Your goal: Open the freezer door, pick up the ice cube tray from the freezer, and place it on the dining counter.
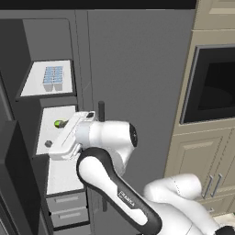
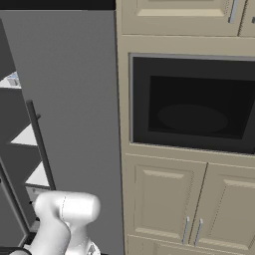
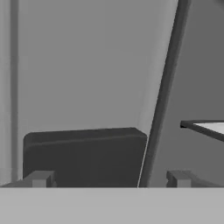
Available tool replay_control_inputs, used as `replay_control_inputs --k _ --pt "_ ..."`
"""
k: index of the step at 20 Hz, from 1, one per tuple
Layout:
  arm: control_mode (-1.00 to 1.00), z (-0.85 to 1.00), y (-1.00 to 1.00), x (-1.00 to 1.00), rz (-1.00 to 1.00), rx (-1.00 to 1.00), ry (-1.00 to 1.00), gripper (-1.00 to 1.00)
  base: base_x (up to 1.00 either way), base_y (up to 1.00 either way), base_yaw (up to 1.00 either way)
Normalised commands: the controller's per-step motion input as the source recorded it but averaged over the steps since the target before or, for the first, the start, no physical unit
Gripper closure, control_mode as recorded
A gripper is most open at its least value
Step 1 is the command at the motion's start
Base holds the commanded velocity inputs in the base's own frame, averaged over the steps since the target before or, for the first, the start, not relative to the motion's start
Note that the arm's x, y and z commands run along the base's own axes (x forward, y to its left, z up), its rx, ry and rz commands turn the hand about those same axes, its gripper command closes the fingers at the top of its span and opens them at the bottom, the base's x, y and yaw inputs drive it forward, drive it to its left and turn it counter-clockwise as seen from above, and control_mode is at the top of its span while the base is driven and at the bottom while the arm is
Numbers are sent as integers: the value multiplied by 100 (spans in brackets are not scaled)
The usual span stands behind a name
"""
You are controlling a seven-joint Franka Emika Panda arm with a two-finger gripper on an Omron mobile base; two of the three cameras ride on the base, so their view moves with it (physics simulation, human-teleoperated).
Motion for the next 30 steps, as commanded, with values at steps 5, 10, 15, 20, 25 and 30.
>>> replay_control_inputs --k 5,10,15,20,25,30 --pt "-100 18 -73 0 -26 0 33 -100 0 0 0" --pt "-100 8 -77 -4 -22 0 30 -100 0 0 0" --pt "-100 0 -64 -15 -23 -2 23 -100 0 0 0" --pt "-100 0 -58 -8 -22 -7 17 -100 0 0 0" --pt "-100 4 -48 -13 -8 -11 3 -100 0 0 0" --pt "-100 0 -56 -19 -4 -11 0 -100 0 0 0"
